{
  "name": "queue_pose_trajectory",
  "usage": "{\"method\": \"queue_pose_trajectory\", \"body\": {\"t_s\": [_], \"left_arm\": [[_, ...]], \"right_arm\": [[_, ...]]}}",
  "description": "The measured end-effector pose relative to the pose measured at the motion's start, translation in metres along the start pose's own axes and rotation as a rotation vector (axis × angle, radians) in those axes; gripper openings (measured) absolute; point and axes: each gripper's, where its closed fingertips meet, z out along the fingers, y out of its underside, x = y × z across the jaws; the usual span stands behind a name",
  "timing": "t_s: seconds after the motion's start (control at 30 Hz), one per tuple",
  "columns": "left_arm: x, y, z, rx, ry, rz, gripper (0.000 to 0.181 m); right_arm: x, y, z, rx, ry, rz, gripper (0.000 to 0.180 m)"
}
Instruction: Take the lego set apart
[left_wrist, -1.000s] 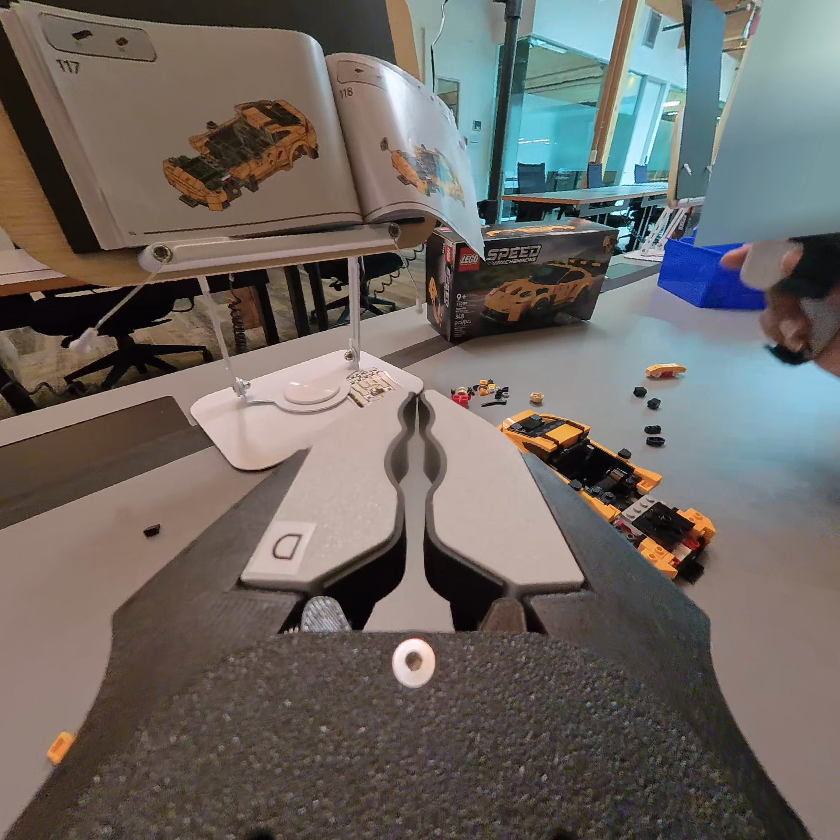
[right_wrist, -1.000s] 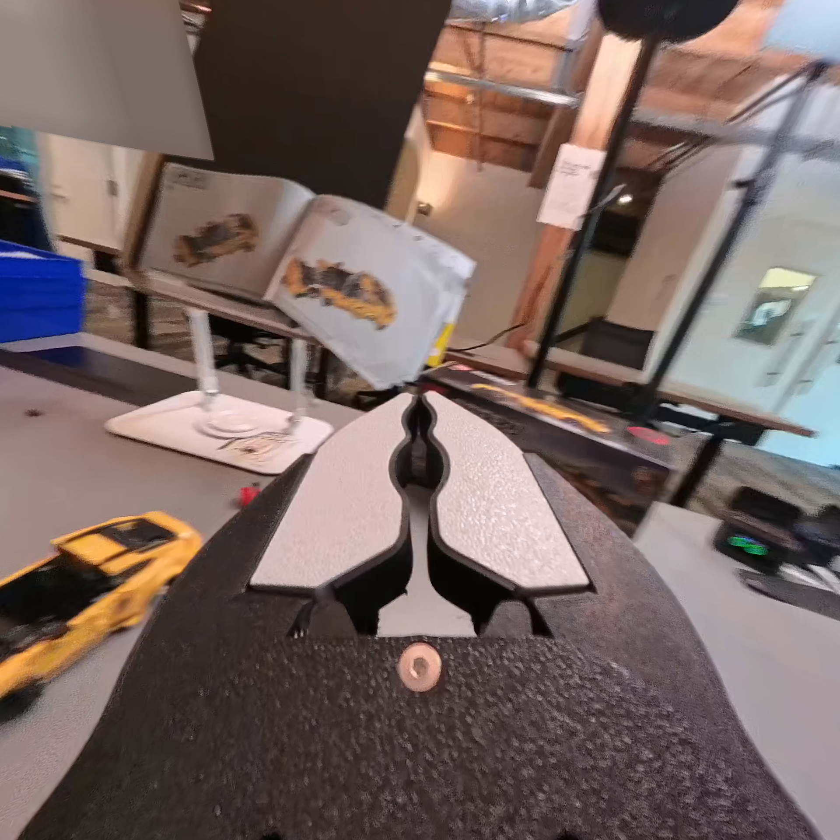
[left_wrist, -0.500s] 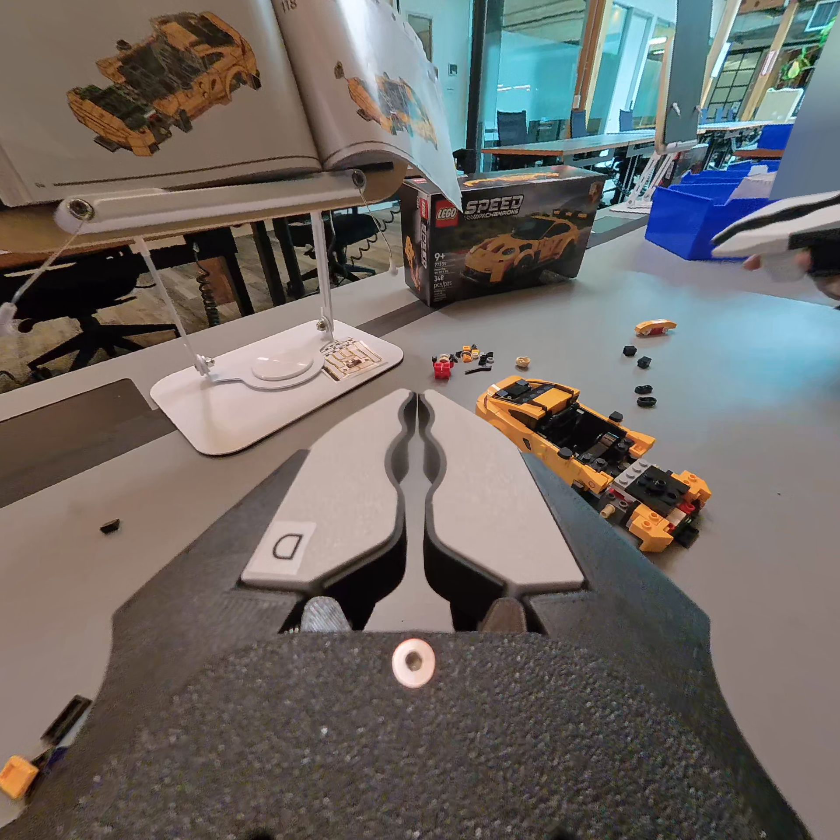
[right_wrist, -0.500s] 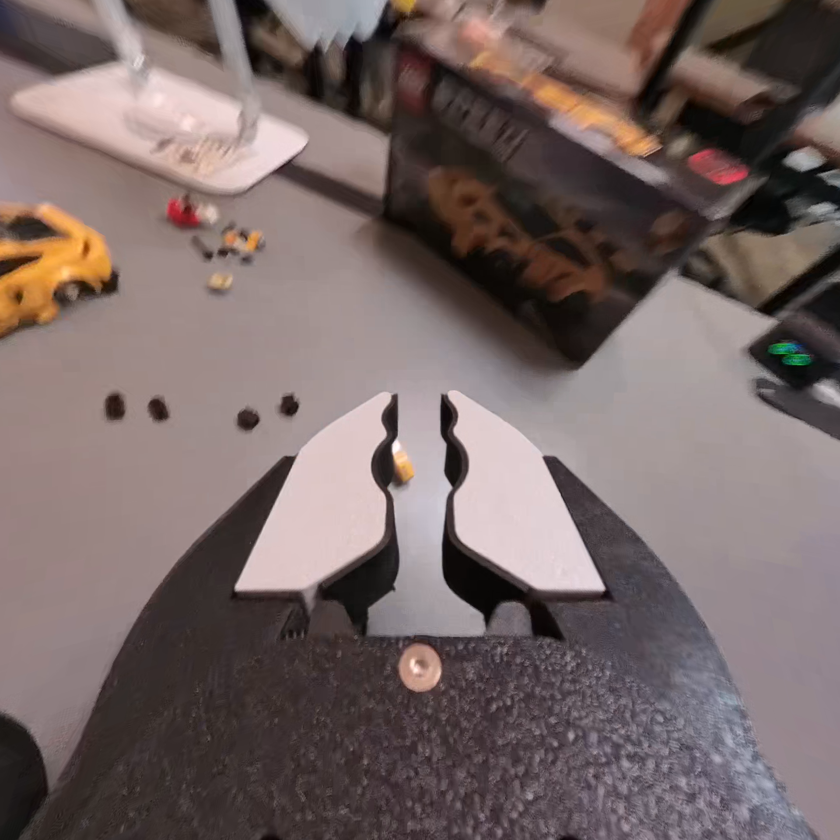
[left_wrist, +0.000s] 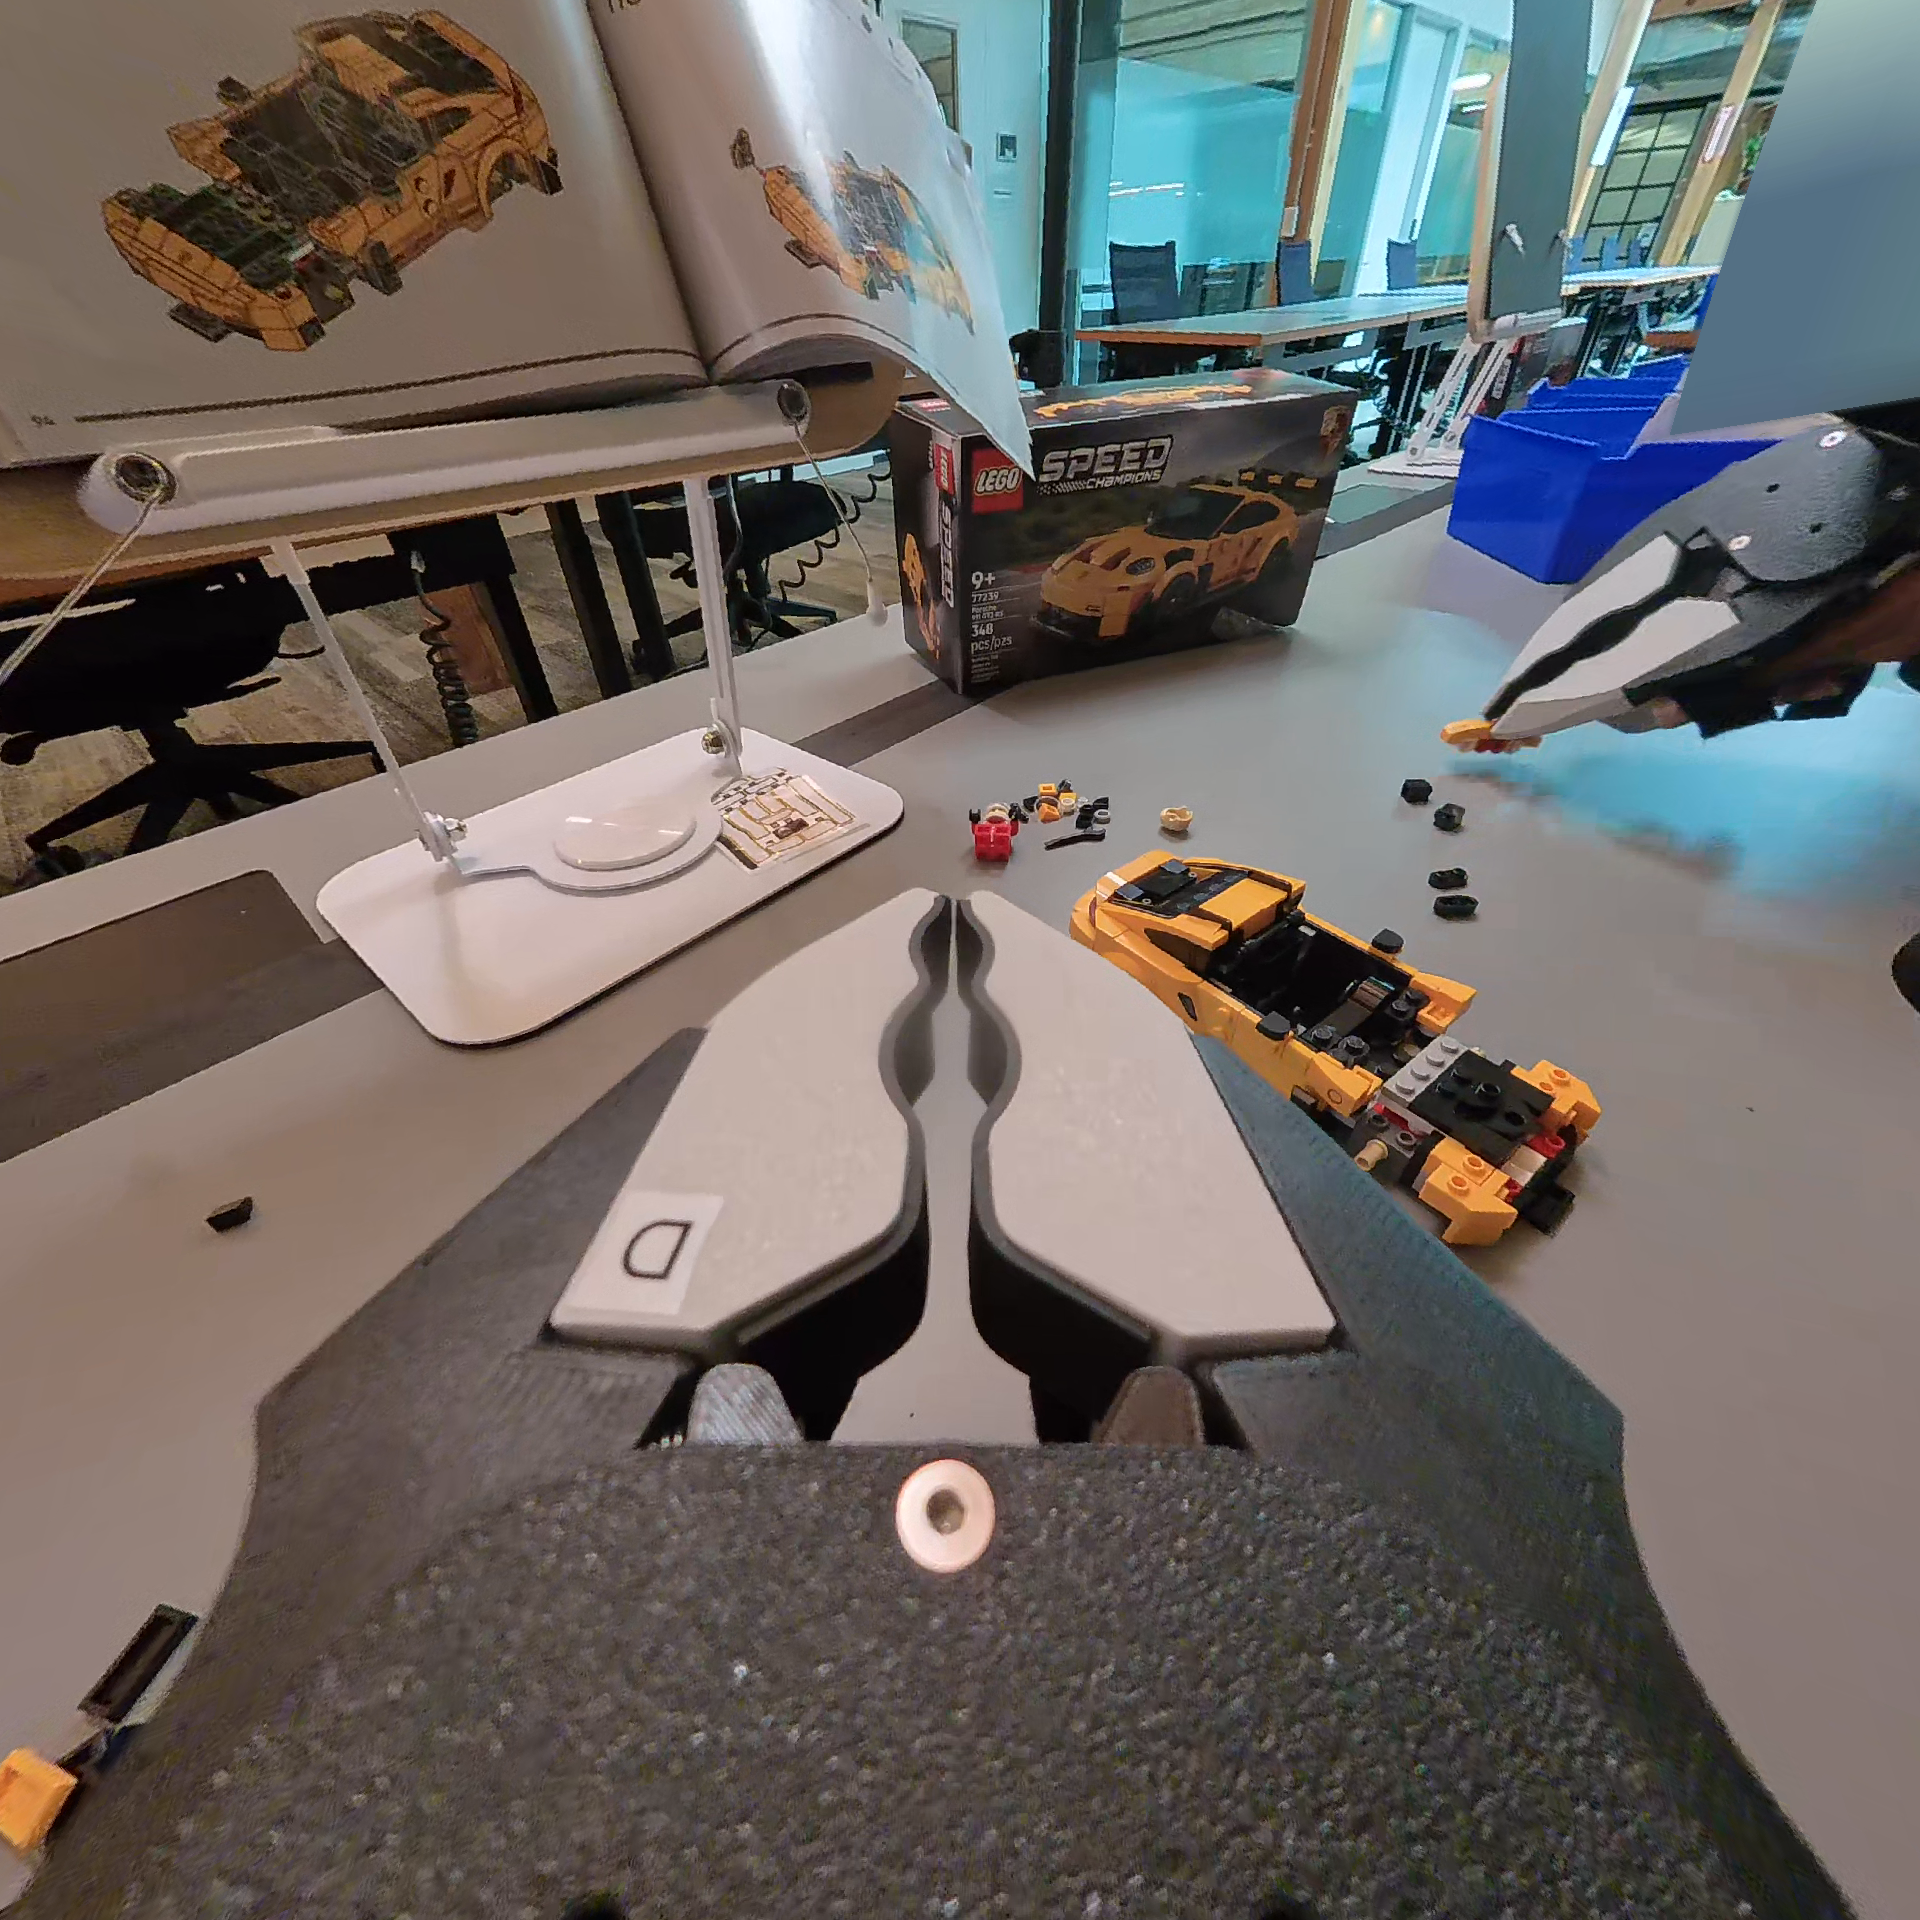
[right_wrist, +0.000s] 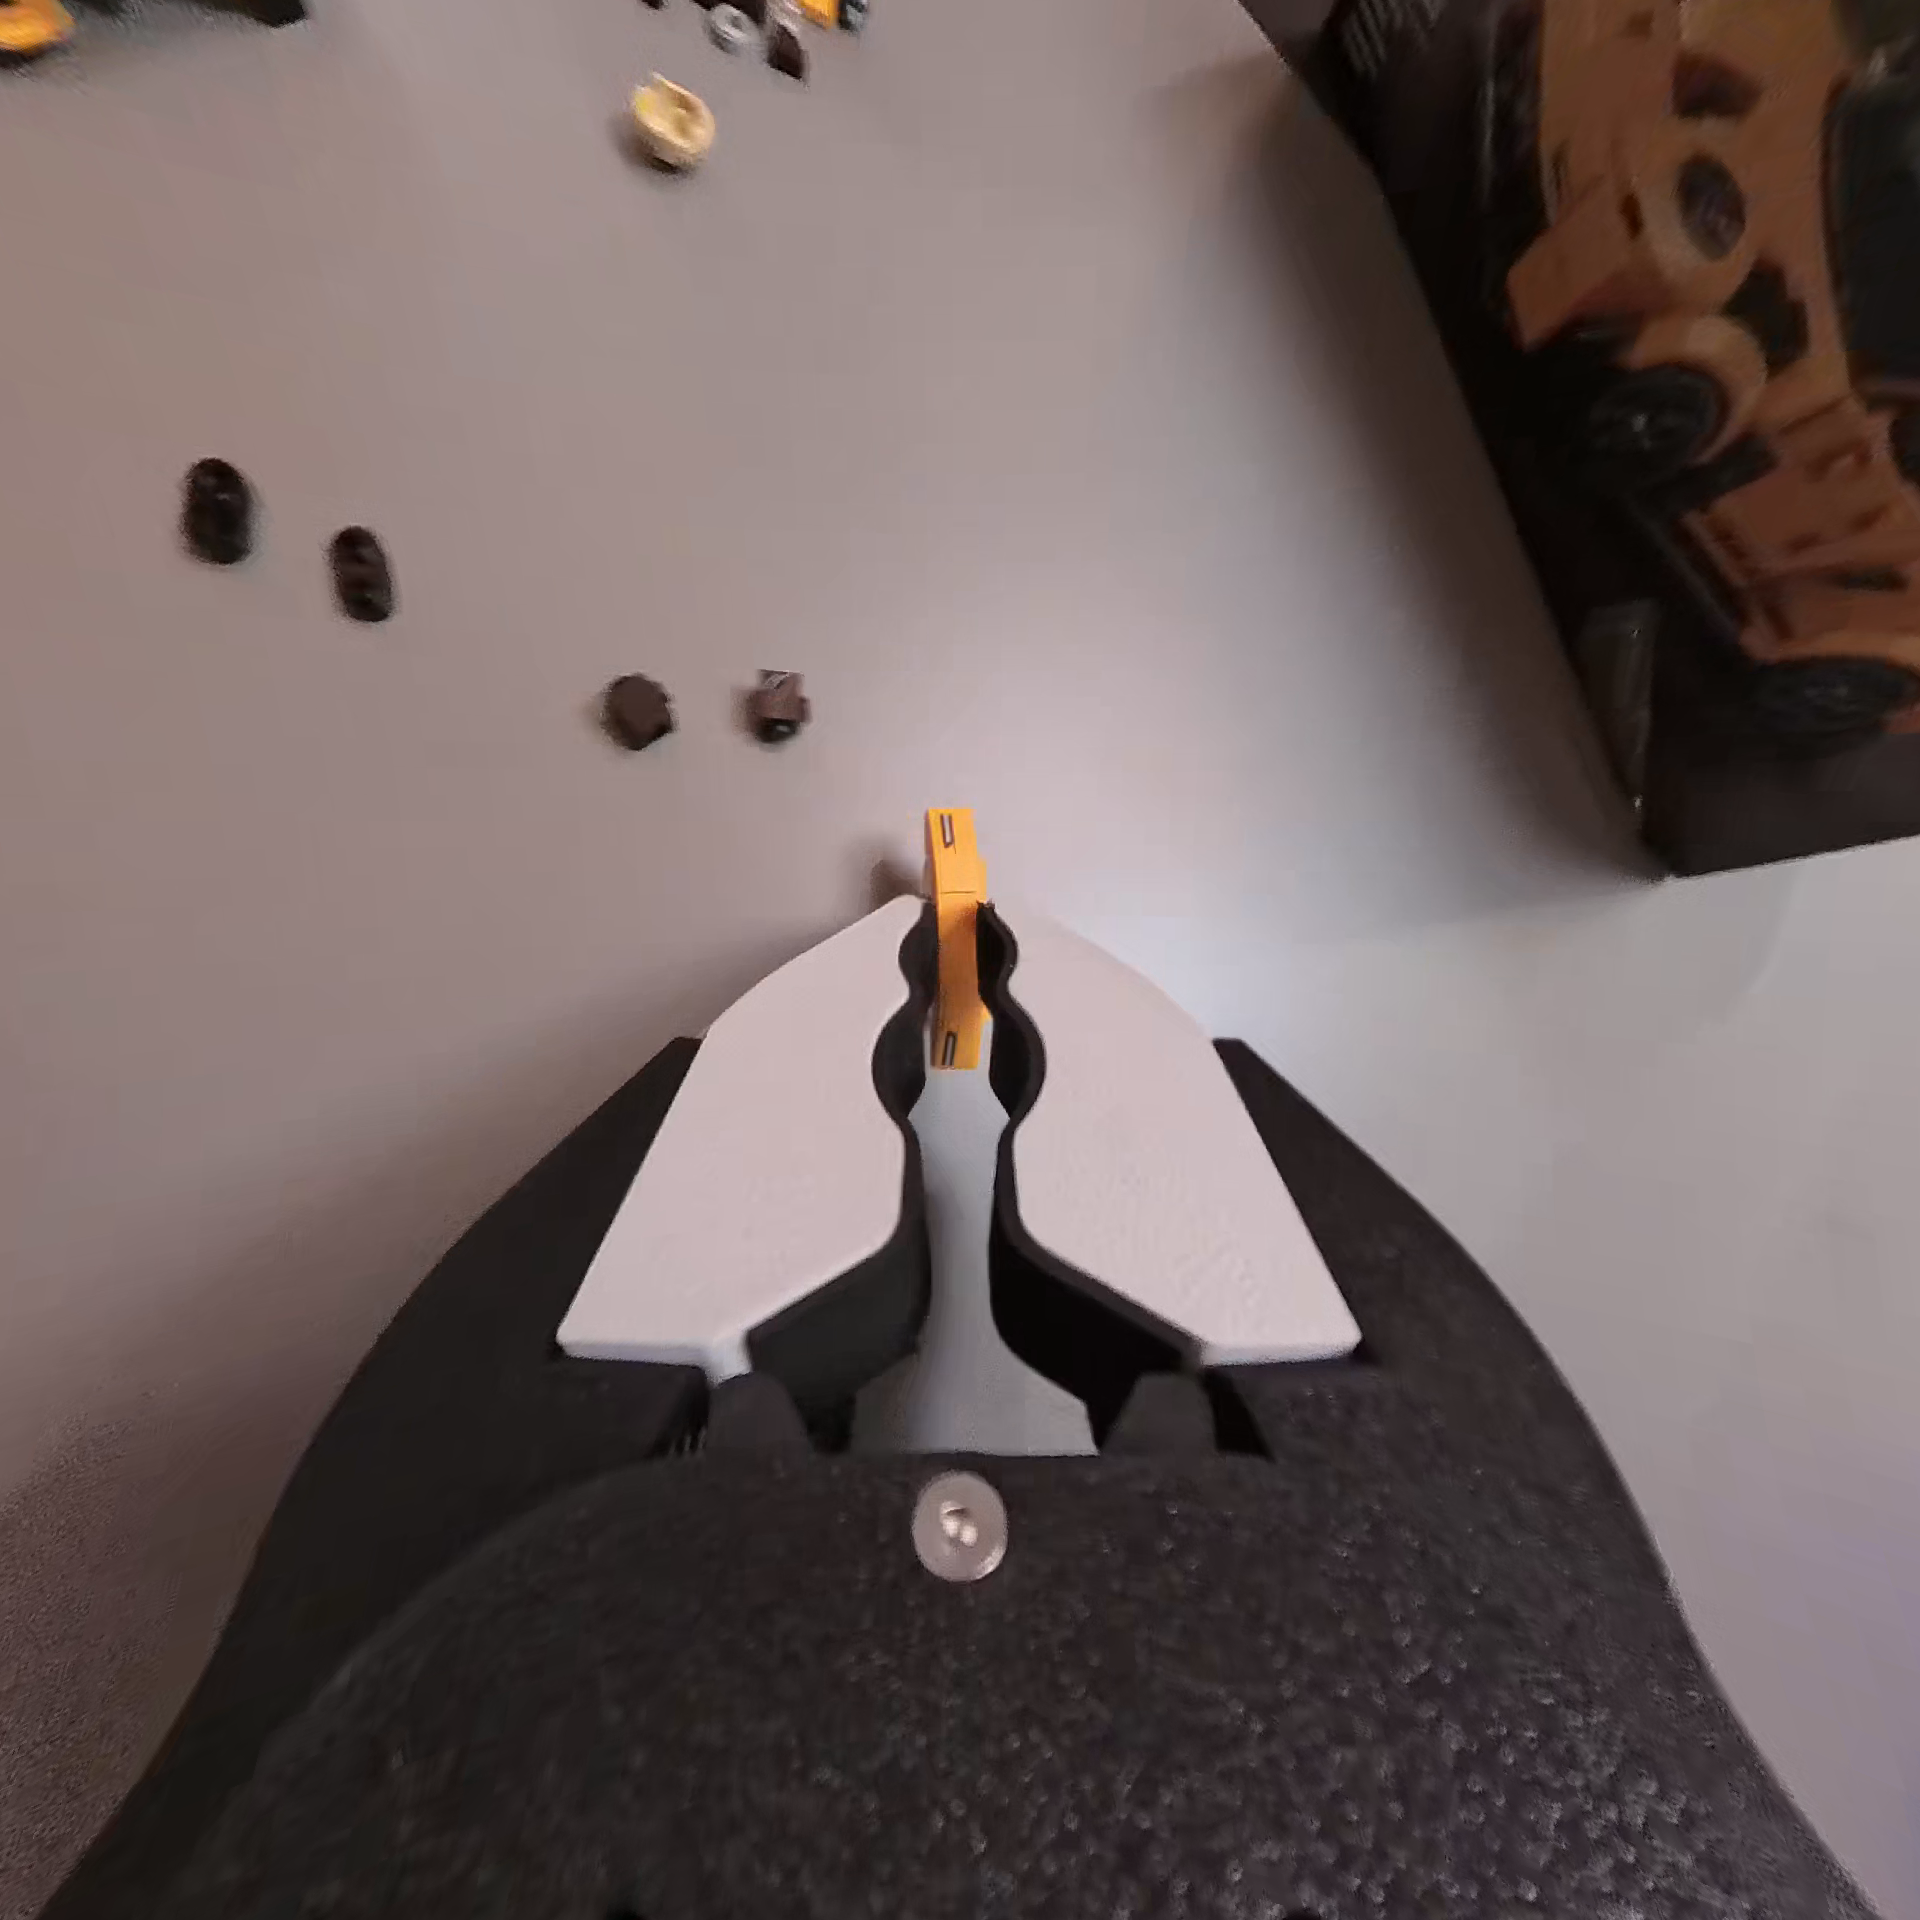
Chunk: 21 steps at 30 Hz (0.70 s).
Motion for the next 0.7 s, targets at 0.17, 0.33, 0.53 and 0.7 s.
{"method": "queue_pose_trajectory", "body": {"t_s": [0.17, 0.33, 0.53, 0.7], "left_arm": [[0.004, 0.002, 0.001, -0.012, 0.022, -0.007, 0.001], [0.010, 0.002, 0.002, -0.020, 0.045, 0.001, 0.001], [0.016, 0.000, 0.001, -0.021, 0.068, 0.008, 0.002], [0.019, -0.001, 0.000, -0.020, 0.080, 0.016, 0.001]], "right_arm": [[-0.071, -0.034, -0.016, 0.109, -0.021, -0.202, 0.007], [-0.131, -0.036, -0.008, 0.063, -0.050, -0.356, 0.011], [-0.160, -0.048, -0.024, 0.075, -0.254, -0.293, 0.028], [-0.138, -0.072, -0.020, 0.122, -0.262, -0.160, 0.023]]}}
